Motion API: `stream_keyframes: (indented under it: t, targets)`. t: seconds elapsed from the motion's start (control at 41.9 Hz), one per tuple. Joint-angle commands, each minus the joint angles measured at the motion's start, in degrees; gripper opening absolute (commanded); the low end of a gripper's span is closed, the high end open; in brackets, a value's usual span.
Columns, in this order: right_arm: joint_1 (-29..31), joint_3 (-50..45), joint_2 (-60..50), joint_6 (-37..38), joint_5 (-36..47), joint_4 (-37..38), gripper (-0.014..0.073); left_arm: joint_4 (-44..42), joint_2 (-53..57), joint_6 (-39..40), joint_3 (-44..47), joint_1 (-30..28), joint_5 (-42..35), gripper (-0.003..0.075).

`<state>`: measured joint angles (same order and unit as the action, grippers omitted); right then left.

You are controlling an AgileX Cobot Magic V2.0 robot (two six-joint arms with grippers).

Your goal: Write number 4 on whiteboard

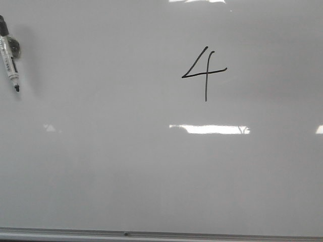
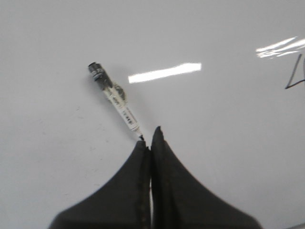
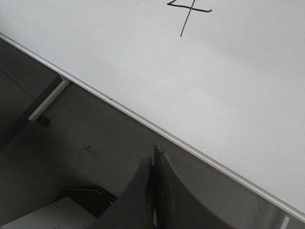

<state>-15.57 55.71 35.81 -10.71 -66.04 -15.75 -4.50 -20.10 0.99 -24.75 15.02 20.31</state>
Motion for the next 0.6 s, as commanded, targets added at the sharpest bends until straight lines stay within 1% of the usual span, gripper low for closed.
stream_keyframes:
  t: [0.0, 0.119, 0.215, 0.239, 0.262, 0.286, 0.453, 0.573]
  targets:
    - [0.43, 1.67, 0.14, -0.01, 3.35, -0.54, -0.0069, 1.48, 5.48, -0.13, 8.81, -4.23, -14.12, -0.002]
    - [0.43, 1.67, 0.14, -0.01, 3.35, -0.54, -0.0069, 3.04, 13.78, -0.13, 20.01, -8.56, -23.7, -0.002]
    - [0.43, 1.67, 0.14, -0.01, 3.35, -0.54, -0.0069, 4.5, 17.52, -0.13, 25.48, -10.23, -29.02, -0.002]
    - [0.43, 1.67, 0.14, -0.01, 3.35, -0.54, -0.0069, 4.86, 18.39, -0.13, 25.68, -10.58, -28.97, -0.002]
    - [0.43, 1.67, 0.14, -0.01, 3.35, -0.54, -0.0069, 4.87, 19.05, -0.13, 25.13, -10.78, -25.89, -0.002]
    - [0.43, 1.67, 0.14, -0.01, 3.29, -0.54, -0.0069, 4.87, 19.3, -0.13, 24.96, -11.06, -24.72, -0.002]
    - [0.43, 1.67, 0.14, -0.01, 3.33, -0.54, -0.0069, 4.5, 21.43, -0.13, 25.43, -13.07, -23.83, -0.002]
    - [0.43, 1.67, 0.14, -0.01, 3.24, -0.54, -0.0069, 4.5, 21.43, -0.13, 25.43, -13.04, -22.77, -0.002]
